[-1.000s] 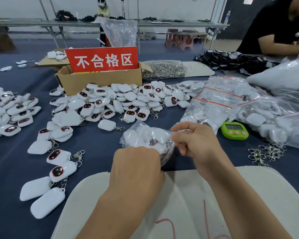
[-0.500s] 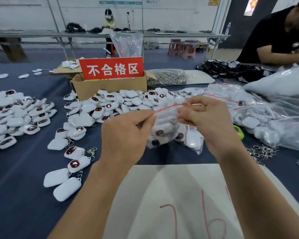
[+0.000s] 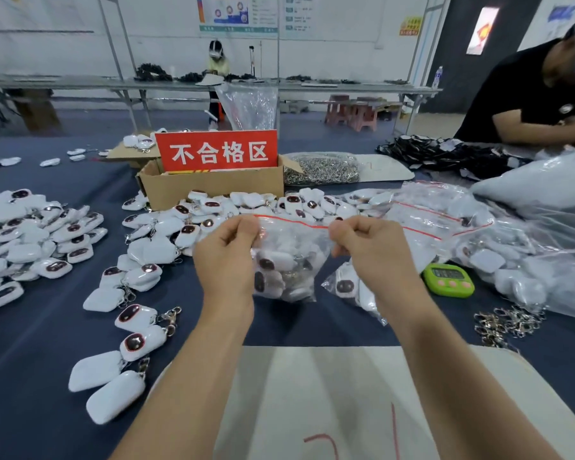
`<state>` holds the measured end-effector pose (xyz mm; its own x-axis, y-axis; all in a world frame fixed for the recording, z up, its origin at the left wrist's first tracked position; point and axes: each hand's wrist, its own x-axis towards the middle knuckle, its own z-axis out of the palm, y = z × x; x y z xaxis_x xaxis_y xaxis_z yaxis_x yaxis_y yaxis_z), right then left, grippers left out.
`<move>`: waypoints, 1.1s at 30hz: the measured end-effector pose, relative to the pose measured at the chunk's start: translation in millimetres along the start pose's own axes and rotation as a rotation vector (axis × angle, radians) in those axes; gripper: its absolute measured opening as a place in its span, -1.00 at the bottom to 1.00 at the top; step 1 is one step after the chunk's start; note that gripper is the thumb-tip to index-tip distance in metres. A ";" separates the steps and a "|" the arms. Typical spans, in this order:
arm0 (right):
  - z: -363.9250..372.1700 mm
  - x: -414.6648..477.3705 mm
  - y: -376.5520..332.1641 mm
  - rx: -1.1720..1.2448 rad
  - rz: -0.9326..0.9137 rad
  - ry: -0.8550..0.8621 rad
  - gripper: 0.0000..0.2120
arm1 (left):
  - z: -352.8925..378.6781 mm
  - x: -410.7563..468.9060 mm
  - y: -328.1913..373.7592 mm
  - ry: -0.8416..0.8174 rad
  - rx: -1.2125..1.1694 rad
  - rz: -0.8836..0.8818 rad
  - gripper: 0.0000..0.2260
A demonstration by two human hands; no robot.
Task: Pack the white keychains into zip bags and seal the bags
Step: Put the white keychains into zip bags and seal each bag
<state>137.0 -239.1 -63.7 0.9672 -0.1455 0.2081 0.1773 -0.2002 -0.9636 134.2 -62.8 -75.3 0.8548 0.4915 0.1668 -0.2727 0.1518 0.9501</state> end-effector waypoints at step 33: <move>10.0 -19.5 23.1 0.401 0.021 0.085 -0.75 | 7.7 -4.7 -18.7 -0.220 -0.085 -0.161 -0.63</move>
<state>124.0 -231.2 -91.7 0.9558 -0.2286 0.1851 0.2312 0.1945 -0.9533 138.6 -74.6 -91.8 0.9629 0.2583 0.0776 -0.1537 0.2891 0.9449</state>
